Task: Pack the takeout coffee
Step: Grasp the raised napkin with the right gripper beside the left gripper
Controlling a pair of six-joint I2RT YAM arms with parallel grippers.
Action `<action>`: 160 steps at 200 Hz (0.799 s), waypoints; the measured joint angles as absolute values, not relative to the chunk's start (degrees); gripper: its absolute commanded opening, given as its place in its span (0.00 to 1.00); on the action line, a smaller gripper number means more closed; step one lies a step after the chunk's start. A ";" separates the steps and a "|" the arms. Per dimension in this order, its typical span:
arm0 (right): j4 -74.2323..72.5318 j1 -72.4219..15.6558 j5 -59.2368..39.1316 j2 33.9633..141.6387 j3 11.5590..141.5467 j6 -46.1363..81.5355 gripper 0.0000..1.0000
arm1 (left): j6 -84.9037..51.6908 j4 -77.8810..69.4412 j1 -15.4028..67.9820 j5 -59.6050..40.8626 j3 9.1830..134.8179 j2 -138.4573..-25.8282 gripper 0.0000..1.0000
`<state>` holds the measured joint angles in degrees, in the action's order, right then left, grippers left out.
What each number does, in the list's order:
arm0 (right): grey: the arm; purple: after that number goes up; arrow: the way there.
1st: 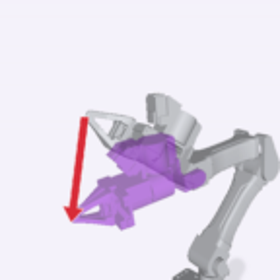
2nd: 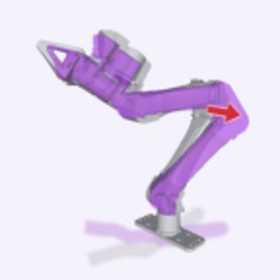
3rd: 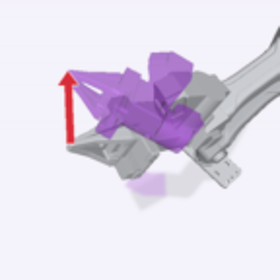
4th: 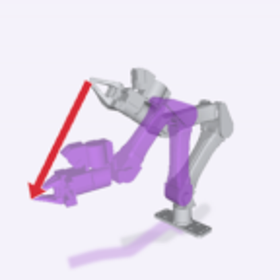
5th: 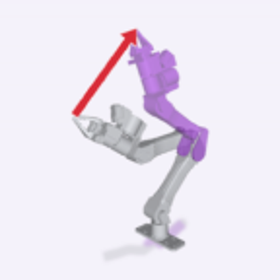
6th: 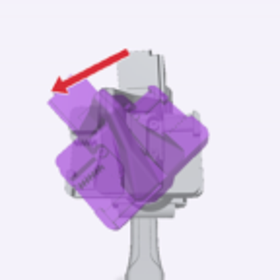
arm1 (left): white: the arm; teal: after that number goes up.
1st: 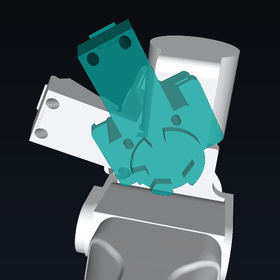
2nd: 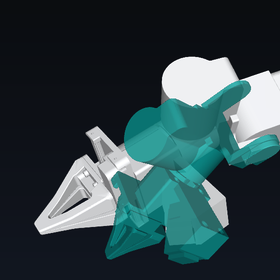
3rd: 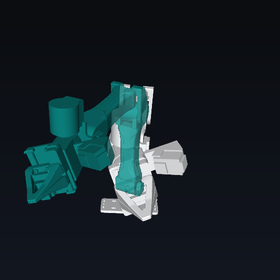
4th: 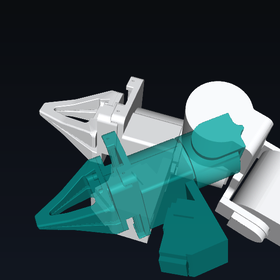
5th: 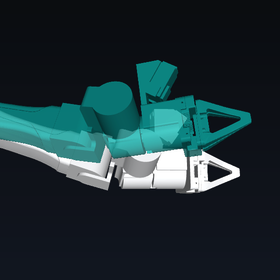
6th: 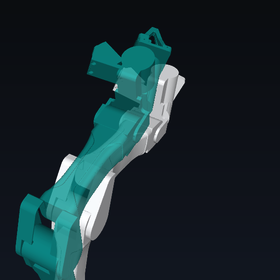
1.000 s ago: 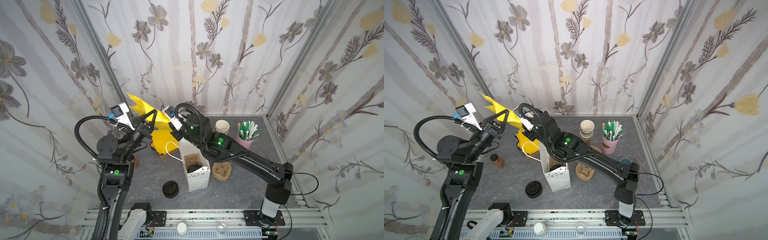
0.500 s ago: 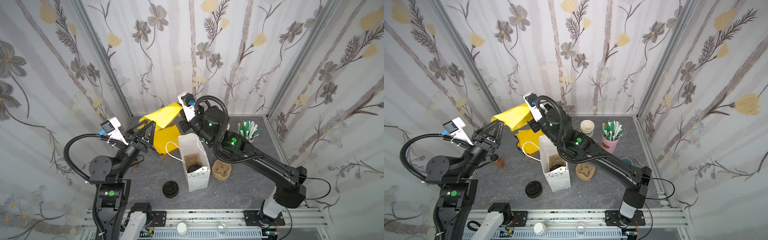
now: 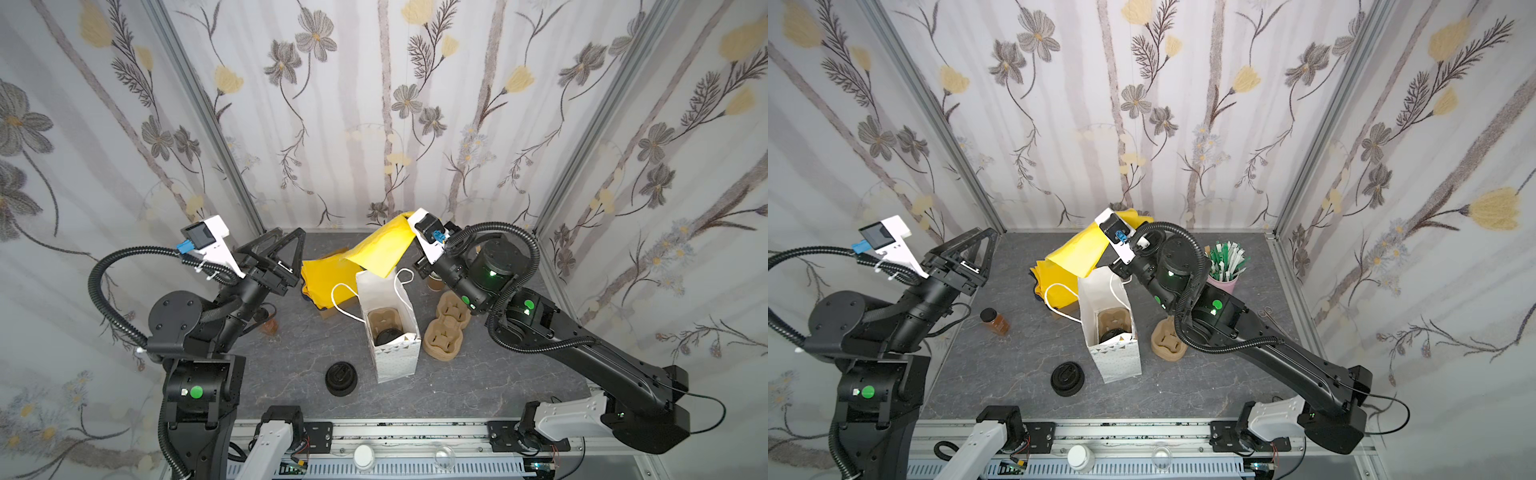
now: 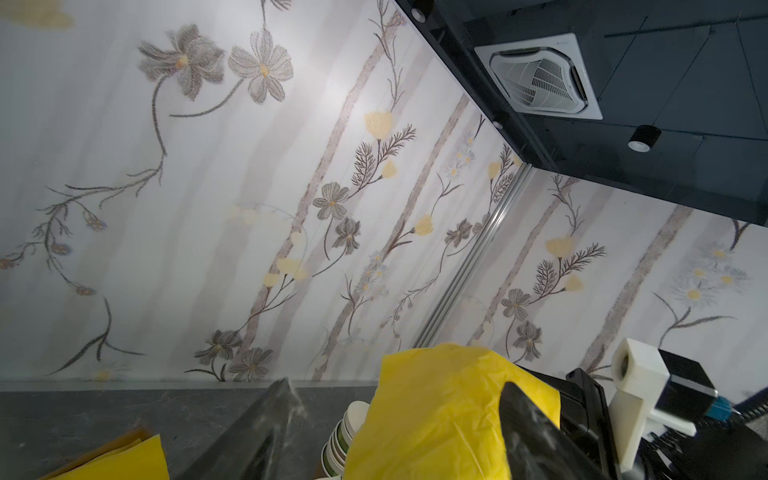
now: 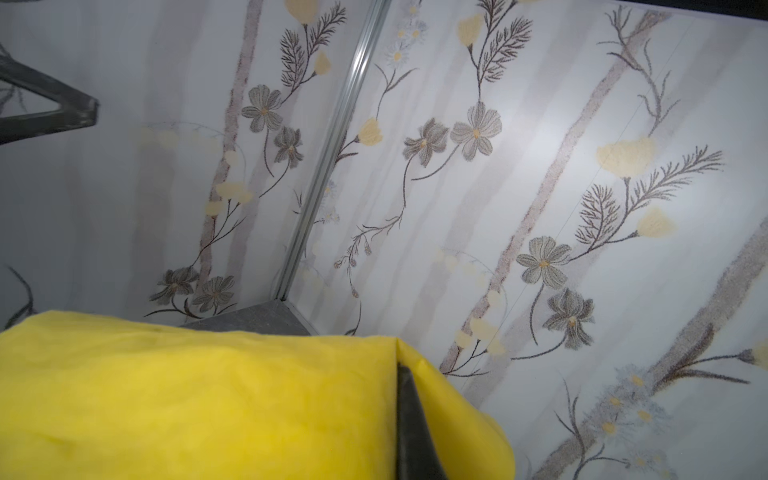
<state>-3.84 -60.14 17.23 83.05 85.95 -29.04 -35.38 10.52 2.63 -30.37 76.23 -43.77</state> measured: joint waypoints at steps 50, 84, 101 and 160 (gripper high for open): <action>-4.01 -60.62 6.72 82.96 86.56 -33.08 0.00 | -42.65 12.71 3.20 -47.72 76.18 -50.74 0.90; -4.36 -61.08 2.57 86.76 89.89 -33.01 0.00 | -45.87 13.15 5.39 -55.16 74.85 -51.03 0.97; -5.50 -61.28 0.99 88.31 91.02 -31.97 0.00 | -47.86 12.80 6.79 -57.65 73.12 -51.09 0.97; -7.40 -62.37 0.67 93.58 93.21 -31.48 0.00 | -52.88 13.28 9.08 -61.36 71.00 -51.64 0.95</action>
<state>-7.40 -62.37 0.67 93.58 93.21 -31.48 -52.88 13.28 9.08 -61.36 71.00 -51.64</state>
